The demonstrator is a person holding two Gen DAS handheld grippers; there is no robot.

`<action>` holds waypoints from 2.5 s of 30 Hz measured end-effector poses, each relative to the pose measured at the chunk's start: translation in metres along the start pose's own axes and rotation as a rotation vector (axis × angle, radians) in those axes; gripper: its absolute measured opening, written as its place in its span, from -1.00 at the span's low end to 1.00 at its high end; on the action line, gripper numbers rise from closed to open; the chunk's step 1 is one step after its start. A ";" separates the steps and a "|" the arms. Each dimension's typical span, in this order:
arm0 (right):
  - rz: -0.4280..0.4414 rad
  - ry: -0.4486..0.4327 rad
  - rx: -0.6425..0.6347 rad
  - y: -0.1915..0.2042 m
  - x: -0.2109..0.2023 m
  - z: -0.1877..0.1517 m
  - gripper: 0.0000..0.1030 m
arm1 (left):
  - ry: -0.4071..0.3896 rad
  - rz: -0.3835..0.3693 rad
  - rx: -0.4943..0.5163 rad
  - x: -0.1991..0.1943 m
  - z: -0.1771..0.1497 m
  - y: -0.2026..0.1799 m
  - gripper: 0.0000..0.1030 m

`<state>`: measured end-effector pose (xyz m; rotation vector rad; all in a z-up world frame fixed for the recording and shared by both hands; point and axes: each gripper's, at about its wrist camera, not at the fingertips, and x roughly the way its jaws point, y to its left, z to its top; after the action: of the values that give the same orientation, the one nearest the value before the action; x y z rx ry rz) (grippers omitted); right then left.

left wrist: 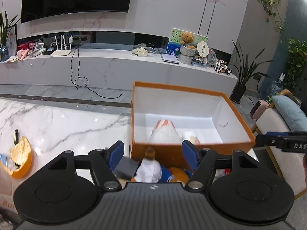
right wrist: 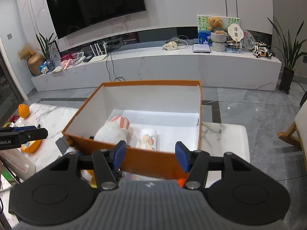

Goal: Organize objects
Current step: 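Grasp the small cardboard box with the left tool while the right tool grasps the crocheted fruit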

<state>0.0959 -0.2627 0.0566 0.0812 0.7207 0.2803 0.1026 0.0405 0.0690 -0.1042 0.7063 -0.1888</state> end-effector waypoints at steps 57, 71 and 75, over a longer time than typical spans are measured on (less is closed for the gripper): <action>-0.181 0.067 0.018 -0.028 0.100 -0.088 0.21 | 0.244 0.096 0.096 0.078 -0.095 0.022 0.61; -0.163 0.053 0.048 -0.027 0.112 -0.089 0.27 | 0.268 0.121 0.062 0.080 -0.098 0.023 0.43; -0.156 0.057 0.080 -0.031 0.115 -0.090 0.29 | 0.268 0.133 0.081 0.079 -0.099 0.022 0.34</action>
<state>0.1254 -0.2624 -0.0898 0.0922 0.7909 0.1048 0.0994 0.0430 -0.0595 0.0470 0.9680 -0.1044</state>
